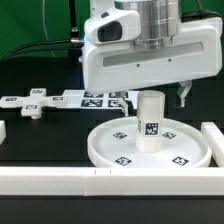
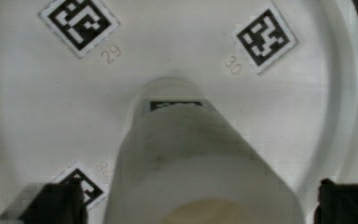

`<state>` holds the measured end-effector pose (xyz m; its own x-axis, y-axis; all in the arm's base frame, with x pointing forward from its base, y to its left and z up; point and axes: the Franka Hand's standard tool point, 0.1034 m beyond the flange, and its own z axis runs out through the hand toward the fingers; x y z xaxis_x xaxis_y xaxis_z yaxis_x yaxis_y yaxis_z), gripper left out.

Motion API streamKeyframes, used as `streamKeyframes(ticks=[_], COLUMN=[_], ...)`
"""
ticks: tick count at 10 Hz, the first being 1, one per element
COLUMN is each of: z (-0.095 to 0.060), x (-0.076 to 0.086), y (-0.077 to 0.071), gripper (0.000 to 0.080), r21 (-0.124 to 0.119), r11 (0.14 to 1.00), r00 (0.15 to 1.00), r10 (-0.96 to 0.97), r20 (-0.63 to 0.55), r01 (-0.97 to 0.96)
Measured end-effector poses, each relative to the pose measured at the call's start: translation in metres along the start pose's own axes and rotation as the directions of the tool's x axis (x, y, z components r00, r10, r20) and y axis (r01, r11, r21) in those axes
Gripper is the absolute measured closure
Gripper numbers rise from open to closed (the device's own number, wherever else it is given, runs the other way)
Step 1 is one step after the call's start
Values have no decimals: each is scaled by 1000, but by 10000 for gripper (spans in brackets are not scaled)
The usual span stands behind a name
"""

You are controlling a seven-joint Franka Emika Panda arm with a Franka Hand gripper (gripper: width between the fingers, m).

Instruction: Assemble round table

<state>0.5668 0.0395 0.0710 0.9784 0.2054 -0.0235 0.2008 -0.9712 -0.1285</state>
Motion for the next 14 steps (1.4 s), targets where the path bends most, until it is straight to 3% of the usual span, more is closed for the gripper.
streamKeyframes(ticks=[3, 4, 5, 8, 12, 14], z=[0, 0, 0, 0, 0, 0], x=[0, 2, 3, 4, 3, 3], y=[1, 1, 0, -3, 3, 3], gripper=[151, 151, 151, 151, 151, 151], r21=[-11, -40, -50, -58, -49, -41], r11=[976, 934, 886, 783, 581, 384], r00=[976, 935, 888, 785, 583, 386], r10=[-216, -355, -460, -618, -810, -917], r20=[1, 6, 16, 40, 65, 105], r01=[216, 355, 460, 619, 813, 923])
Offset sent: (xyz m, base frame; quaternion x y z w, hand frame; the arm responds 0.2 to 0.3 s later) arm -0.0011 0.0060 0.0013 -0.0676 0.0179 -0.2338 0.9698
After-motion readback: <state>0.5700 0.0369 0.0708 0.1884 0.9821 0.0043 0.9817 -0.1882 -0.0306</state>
